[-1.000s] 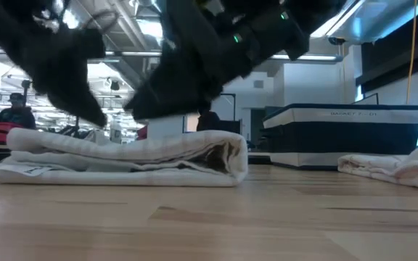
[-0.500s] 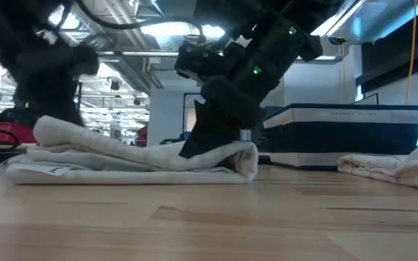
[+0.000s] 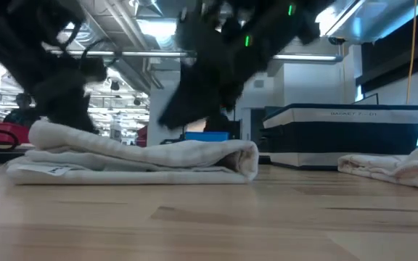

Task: Fold towel
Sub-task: Stack the white plaid towel on the white patterned towel

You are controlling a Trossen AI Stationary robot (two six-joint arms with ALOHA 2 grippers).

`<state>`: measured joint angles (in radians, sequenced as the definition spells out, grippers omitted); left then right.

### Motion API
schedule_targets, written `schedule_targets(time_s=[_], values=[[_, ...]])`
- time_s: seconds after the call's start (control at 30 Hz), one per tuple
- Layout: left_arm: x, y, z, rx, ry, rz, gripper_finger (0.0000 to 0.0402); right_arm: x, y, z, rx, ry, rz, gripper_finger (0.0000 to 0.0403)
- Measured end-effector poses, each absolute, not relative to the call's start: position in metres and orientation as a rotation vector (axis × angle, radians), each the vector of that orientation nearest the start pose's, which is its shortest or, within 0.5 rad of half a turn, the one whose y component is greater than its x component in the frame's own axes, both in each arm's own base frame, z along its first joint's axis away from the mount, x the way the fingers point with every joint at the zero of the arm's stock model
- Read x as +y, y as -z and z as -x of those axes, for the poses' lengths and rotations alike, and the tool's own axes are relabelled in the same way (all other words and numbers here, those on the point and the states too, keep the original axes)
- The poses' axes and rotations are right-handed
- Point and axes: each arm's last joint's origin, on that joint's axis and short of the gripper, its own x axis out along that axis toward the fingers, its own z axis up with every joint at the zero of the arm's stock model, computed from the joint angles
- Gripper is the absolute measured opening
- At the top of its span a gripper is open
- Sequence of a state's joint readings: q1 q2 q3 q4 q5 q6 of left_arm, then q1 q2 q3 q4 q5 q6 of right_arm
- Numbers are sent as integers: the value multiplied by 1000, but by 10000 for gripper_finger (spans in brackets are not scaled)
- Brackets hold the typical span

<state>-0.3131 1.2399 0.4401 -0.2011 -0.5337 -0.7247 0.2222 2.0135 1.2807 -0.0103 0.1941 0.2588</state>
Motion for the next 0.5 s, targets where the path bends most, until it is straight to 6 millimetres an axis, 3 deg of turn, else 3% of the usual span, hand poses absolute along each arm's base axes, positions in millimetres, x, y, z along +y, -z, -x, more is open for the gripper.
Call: schedule_targets(time_s=[0.13,0.3,0.4,0.5], values=[[-52,-126,-189,837,-521,386,164,88,-129,-415,837,81,-89,184],[-73,-124,-196,779,-434,550,164,84,-131,-405,960,5,77,184],[-85,-129,-202,730,-317,618,164,82,-151,-396,996,-39,125,184],[-90,-136,-205,725,-270,593,164,81,-198,-392,946,-35,125,184]])
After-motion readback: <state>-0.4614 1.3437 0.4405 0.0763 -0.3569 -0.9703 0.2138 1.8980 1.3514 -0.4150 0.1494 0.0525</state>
